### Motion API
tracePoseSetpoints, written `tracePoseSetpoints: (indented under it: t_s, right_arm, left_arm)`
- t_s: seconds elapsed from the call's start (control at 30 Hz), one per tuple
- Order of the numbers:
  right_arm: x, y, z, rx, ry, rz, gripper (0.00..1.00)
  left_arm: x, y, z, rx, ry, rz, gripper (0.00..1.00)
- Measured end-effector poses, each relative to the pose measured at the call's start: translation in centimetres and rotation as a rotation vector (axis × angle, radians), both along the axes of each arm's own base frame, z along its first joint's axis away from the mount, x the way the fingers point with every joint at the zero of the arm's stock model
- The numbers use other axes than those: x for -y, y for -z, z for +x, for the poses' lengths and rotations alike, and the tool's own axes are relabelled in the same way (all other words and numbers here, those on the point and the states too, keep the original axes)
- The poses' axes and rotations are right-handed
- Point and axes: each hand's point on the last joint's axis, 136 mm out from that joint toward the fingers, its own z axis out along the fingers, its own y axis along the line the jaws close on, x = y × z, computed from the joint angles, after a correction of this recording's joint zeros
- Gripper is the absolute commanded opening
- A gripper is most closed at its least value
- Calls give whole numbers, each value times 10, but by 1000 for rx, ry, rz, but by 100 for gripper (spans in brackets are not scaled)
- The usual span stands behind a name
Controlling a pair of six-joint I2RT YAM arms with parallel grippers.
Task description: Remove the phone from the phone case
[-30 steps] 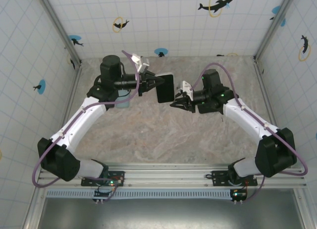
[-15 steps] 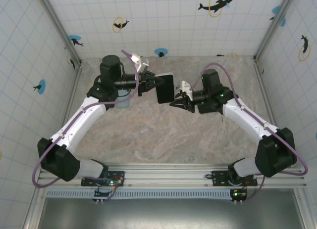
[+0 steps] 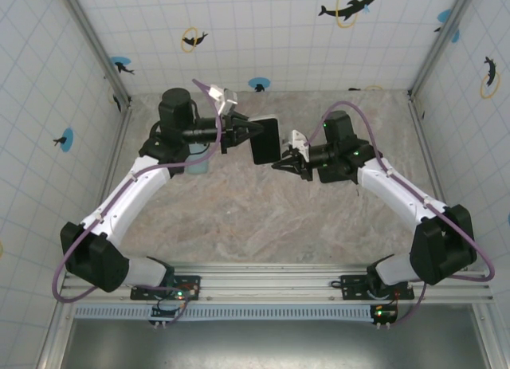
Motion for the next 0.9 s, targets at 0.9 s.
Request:
tracePoseSetpoints:
  t_s: [0.9]
  right_arm:
    - [7,-25,33,283,155,-40,10]
  left_arm:
    - [5,-23,-1,81,2,-68,0]
